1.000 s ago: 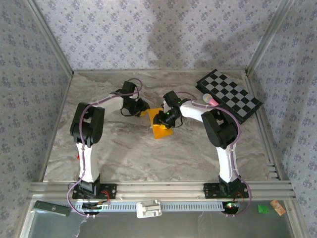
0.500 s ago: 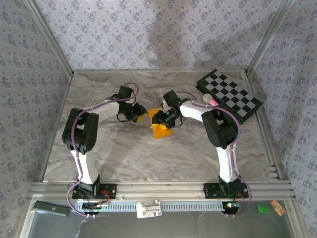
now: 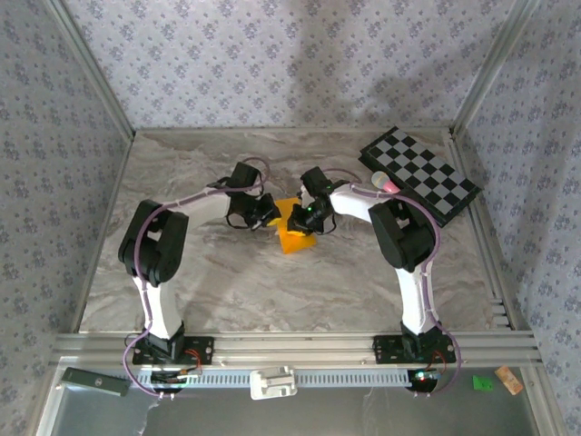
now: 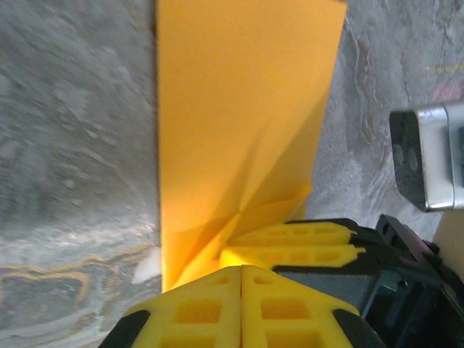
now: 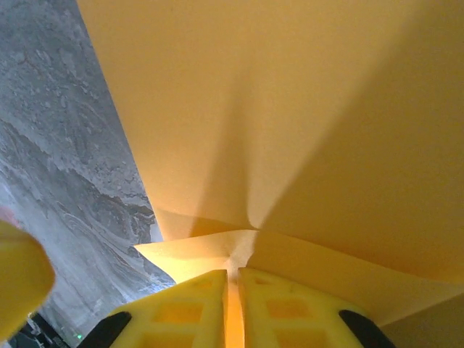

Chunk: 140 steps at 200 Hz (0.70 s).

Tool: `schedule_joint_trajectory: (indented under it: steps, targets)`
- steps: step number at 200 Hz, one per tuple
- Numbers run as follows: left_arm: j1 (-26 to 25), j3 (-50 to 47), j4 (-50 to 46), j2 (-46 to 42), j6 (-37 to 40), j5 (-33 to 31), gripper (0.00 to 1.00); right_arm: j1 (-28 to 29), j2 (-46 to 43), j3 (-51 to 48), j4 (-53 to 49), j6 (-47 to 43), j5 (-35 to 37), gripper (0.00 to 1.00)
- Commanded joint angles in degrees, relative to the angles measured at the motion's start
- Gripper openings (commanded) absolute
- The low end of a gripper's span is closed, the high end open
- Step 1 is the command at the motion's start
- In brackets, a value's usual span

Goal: Fold a paper plane with a square sheet of paper (pick it up from the middle)
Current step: Fold the triangle a second time at the center of the table.

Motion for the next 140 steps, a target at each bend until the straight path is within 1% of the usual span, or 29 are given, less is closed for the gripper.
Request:
schedule_joint_trajectory:
  steps: [1, 46, 75, 114, 140]
  targets:
    - [-0.7, -0.2, 1.2, 1.7, 0.2, 1.4, 0.04, -0.1, 2.4, -0.3, -3.8, -0.1, 2.0, 0.11]
    - [-1.7, -0.1, -0.2, 4.1, 0.9, 1.3, 0.00, -0.2, 2.3, -0.4, -3.9, -0.1, 2.1, 0.09]
    - [-2.2, 0.1, -0.8, 5.3, 1.5, 0.8, 0.00, -0.2, 2.2, -0.6, -3.7, -0.1, 2.1, 0.09]
    - [-2.2, 1.8, -4.1, 6.2, 4.0, -3.0, 0.00, -0.1, 1.8, -0.8, -3.5, -0.1, 2.0, 0.09]
    - [-2.2, 1.9, -4.4, 7.3, 4.3, -3.2, 0.00, -0.3, 1.2, -0.7, -3.0, -0.1, 1.9, 0.09]
